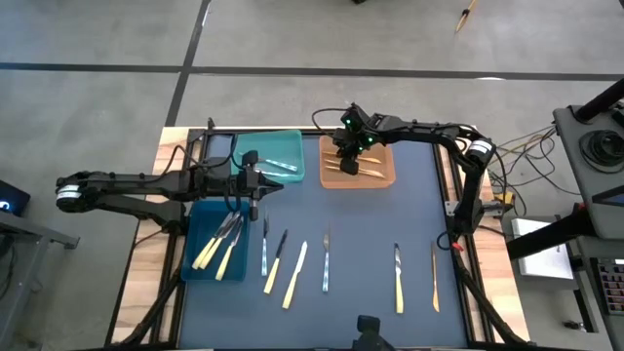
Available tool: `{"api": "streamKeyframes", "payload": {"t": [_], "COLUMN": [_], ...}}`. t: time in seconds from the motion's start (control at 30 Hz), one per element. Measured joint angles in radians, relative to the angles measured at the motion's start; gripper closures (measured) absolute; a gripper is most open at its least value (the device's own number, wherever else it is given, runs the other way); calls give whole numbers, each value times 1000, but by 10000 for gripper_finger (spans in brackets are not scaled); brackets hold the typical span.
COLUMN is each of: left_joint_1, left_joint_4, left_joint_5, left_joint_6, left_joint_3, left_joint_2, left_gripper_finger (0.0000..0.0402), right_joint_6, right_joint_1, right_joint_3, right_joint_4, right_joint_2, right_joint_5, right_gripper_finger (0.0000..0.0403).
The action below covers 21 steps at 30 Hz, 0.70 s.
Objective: Sort silverware by color (type)
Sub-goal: Put the golden knife into the orange bin
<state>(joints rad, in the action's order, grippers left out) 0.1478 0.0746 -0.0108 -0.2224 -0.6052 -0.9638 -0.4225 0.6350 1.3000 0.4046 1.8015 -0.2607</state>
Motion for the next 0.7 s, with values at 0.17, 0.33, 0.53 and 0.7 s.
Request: {"api": "streamKeyframes", "payload": {"t": [0.17,0.33,0.53,0.7], "left_joint_1": [0,0,0,0], "left_joint_4": [0,0,0,0], "left_joint_5": [0,0,0,0], "left_joint_6": [0,0,4,4], "left_joint_3": [0,0,0,0], "left_joint_2": [0,0,0,0], "left_gripper_finger": [401,401,401,401], "right_joint_6": [2,2,13,38], "right_joint_1": [0,0,0,0], "right_joint_3": [0,0,0,1], "right_joint_4": [0,0,2,2], "right_joint_2": [0,0,-11,-33], "right_joint_5": [0,0,0,0], "right_gripper_finger": [360,360,360,360]}}
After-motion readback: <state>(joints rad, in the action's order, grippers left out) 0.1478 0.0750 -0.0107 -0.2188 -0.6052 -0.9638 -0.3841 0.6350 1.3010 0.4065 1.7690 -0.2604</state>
